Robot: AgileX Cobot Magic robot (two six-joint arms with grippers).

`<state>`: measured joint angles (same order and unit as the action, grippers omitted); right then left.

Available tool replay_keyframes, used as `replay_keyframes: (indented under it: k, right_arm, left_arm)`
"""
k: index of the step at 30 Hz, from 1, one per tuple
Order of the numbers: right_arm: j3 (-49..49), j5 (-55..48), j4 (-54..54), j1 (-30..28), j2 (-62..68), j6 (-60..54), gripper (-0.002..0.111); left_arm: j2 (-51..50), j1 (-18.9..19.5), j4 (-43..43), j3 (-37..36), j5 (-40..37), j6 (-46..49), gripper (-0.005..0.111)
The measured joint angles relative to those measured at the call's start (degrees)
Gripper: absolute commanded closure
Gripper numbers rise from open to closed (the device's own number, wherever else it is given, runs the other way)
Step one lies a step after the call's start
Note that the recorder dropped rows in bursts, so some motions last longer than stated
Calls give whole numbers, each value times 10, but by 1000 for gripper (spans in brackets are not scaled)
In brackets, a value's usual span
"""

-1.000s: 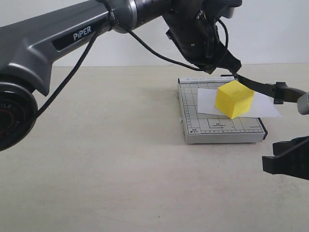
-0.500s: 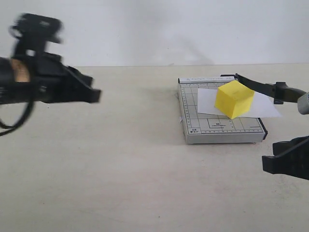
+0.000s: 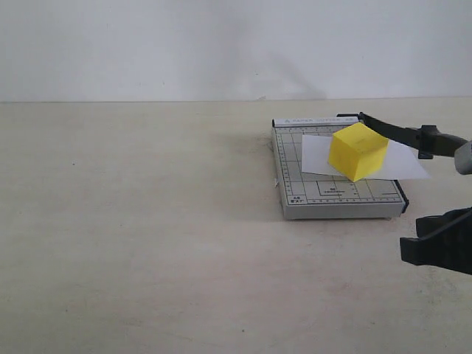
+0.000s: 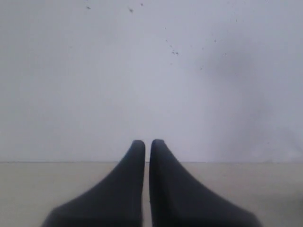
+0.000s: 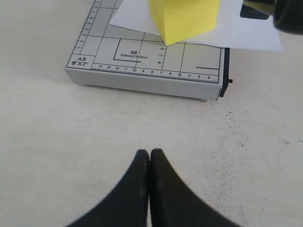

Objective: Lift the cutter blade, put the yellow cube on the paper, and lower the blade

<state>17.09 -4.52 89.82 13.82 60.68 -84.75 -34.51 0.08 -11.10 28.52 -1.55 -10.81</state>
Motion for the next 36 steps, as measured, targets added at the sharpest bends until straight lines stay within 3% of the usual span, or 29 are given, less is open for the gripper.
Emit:
replay_keyframes:
  k: [4, 10, 13, 18, 21, 26, 30, 33, 36]
  right_arm:
    - [0, 0, 0, 0, 0, 0, 108]
    - [0, 0, 0, 0, 0, 1, 108]
    - [0, 0, 0, 0, 0, 1, 108]
    - [15, 7, -2, 0, -48, -10, 108]
    - [68, 45, -4, 0, -107, -76, 108]
    - [191, 246, -30, 0, -145, -192, 108]
    - [242, 374, -83, 0, -89, -117, 108]
    - [275, 336, -124, 0, 5, -20, 108]
    - [336, 247, 4, 0, 92, -111, 108]
  left_arm:
    - [54, 19, 0, -131, -7, 0, 102]
    - [55, 19, 0, -240, -43, 0, 102]
    - [55, 20, 0, -278, -13, -5, 102]
    - [55, 20, 0, -283, 16, -11, 102]
    - [57, 20, -4, -283, 16, -11, 102]
    - [60, 20, -18, -283, 16, -11, 102]
    - [60, 20, -18, -283, 16, -11, 102]
    - [60, 20, -18, -283, 23, -11, 102]
    - [60, 20, -18, -283, 34, -12, 102]
